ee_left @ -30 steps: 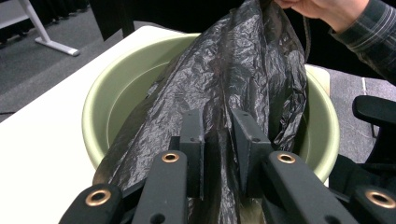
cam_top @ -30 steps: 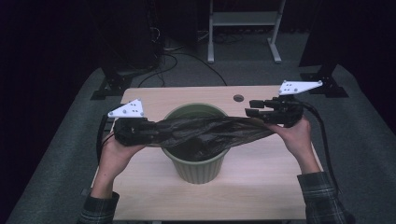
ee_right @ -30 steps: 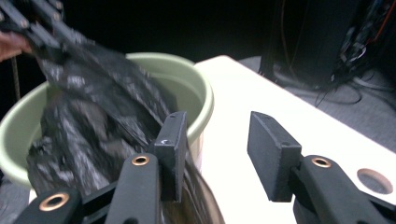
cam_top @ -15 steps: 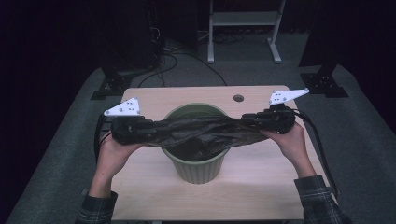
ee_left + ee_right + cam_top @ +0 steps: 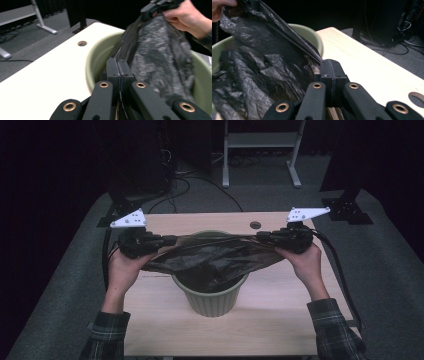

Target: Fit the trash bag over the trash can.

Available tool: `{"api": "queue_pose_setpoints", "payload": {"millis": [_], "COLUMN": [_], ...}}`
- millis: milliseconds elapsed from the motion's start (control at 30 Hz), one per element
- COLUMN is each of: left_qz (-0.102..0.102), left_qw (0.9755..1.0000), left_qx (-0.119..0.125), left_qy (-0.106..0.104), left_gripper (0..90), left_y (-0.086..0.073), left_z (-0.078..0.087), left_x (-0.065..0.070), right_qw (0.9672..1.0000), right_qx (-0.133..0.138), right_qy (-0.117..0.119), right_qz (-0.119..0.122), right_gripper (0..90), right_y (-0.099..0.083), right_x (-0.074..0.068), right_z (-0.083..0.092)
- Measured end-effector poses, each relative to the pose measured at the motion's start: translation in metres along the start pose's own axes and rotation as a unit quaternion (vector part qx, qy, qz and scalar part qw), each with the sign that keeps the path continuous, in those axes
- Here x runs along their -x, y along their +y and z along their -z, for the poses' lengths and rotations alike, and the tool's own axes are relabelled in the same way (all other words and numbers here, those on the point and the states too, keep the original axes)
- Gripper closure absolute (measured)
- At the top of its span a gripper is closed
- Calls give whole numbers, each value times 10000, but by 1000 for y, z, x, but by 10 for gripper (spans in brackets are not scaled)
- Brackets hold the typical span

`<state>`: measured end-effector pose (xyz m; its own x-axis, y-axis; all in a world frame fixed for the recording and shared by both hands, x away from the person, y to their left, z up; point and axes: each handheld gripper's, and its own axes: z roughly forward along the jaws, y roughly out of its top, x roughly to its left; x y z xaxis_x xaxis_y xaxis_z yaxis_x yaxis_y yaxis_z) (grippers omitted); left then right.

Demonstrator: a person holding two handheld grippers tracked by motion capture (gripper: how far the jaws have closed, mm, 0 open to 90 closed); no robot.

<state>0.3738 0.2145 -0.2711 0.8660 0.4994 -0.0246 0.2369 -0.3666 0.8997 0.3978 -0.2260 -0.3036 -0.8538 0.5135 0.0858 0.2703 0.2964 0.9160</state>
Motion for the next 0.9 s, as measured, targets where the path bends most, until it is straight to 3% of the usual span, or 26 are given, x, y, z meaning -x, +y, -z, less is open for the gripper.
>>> {"api": "queue_pose_setpoints", "payload": {"millis": [167,367,567,767,900], "left_qz": [157,395,565,634,626], "left_qw": [9996,9975,9958,9941,9915], "left_qx": [-33,-384,-620,-754,-971], "left_qy": [248,433,370,462,596], "left_gripper": [897,897,896,897,897], "left_y": [-4,-19,-33,-38,-43], "left_z": [-13,-32,-45,-54,-57], "left_x": [-22,-37,-40,-43,-46], "right_qw": [9998,9991,9986,9981,9966], "right_qx": [56,-172,-292,-311,-496], "right_qy": [-133,-269,-200,-280,-419], "right_qz": [-155,-294,-394,-455,-508], "right_gripper": [899,899,898,899,899], "right_y": [-1,-12,-22,-22,-26], "right_x": [14,23,25,27,30], "right_z": [-16,-38,-49,-55,-60]}}
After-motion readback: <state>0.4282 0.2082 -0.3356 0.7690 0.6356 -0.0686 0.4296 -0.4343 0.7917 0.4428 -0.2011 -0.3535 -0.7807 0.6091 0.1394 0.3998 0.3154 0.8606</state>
